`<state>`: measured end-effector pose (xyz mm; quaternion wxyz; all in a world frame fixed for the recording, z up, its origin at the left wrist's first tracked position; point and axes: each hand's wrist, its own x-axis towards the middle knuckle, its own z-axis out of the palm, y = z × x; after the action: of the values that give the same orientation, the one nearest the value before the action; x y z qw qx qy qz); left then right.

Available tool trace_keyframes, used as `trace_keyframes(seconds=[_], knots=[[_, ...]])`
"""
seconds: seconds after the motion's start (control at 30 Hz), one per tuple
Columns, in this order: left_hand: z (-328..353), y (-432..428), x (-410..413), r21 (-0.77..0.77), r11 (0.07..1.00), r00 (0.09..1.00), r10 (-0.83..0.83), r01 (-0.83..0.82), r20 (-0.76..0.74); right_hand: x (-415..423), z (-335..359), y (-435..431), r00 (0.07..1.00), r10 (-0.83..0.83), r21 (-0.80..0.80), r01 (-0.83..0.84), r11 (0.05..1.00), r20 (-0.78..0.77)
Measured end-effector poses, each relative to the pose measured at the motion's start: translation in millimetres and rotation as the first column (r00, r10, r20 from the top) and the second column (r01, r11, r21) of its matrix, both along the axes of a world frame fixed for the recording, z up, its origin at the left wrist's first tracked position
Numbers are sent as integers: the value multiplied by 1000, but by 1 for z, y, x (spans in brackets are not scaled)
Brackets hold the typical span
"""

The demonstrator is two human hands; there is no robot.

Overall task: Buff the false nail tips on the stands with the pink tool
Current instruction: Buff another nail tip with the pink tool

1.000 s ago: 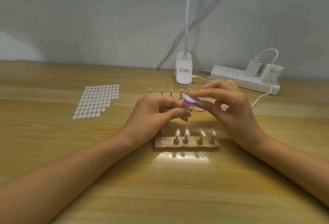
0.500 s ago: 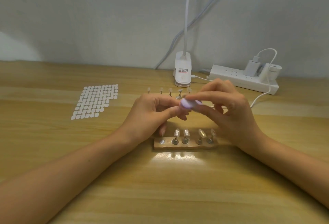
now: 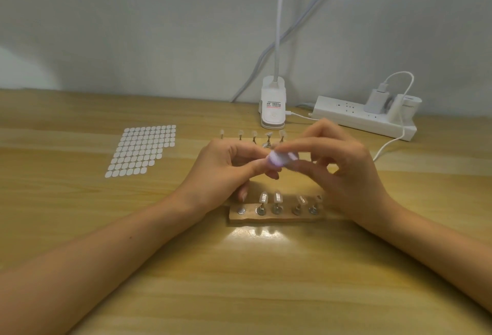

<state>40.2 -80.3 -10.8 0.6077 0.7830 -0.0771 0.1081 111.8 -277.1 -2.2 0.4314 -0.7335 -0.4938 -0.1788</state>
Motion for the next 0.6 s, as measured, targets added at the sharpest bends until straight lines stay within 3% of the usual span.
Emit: trace_keyframes(seconds=[0.07,0.17,0.3,0.4,0.53,0.6], knots=[[-1,0,1,-7,1000,1000,15,-15,-8,-1,-2,1,999,21,-24,-20,1000,50],[0,0,1,-8,1000,1000,18,-18,-6,2,1,1,997,-50,30,52,998,-53],[0,-1,0,-23,1000,1000,-1,0,-7,-2,0,1,998,33,-15,-33,999,44],[0,0,0,-8,1000,1000,7,-7,13,1,1,1,996,-9,57,15,998,-91],[0,0,0,3,1000,999,-19,19,30,1,-1,1,999,45,8,-44,999,-21],[0,0,1,-3,1000,999,-23,23,38,3,0,1,993,20,48,-15,999,-113]])
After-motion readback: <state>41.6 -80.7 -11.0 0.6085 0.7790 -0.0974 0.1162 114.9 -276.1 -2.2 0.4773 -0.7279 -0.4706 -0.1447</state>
